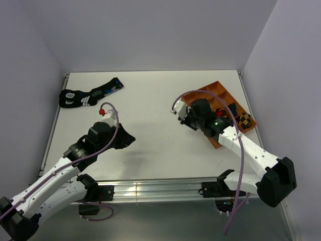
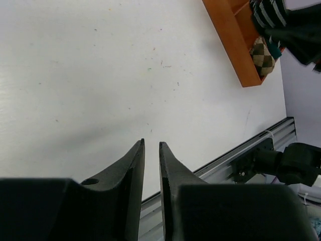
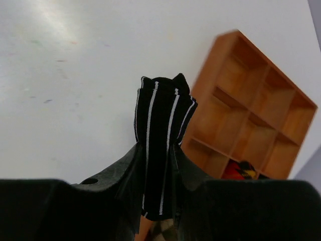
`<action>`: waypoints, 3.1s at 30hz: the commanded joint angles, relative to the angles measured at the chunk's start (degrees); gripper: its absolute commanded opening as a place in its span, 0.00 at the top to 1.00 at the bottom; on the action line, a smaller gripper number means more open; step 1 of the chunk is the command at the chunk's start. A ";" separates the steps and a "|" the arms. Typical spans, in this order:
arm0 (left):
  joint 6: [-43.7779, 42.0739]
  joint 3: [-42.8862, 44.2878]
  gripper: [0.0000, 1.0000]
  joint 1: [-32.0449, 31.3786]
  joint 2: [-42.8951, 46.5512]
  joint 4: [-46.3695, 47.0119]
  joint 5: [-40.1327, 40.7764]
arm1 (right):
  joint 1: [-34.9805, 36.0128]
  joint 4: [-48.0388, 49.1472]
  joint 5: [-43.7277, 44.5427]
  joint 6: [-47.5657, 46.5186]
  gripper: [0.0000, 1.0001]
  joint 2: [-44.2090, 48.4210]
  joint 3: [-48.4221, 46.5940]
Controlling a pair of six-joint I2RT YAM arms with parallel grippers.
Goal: Roll the socks
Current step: Pick up the sock at the center of the board, then place the sock in the storage box.
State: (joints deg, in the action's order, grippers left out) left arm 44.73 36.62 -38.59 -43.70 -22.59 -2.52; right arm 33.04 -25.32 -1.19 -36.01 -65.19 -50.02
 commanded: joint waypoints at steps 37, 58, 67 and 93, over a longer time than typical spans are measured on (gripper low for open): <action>-14.50 7.59 0.75 0.18 6.79 -6.50 5.25 | -21.96 0.80 14.82 14.21 1.00 -23.76 -6.32; -14.41 7.41 0.74 0.09 5.47 -6.41 4.98 | -23.54 -6.32 3.57 12.72 1.00 -29.91 -9.22; -14.50 7.41 0.74 0.18 4.68 -6.41 4.81 | -28.20 -10.97 -3.90 12.10 1.00 -33.69 -13.17; -14.58 7.24 0.73 0.18 4.15 -6.15 3.93 | -31.63 -12.82 -6.19 12.98 0.65 -33.78 -16.07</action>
State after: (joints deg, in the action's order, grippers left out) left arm 31.90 44.21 -38.59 -39.27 -30.70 2.70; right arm 2.00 -35.83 -8.08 -23.42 -99.37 -63.75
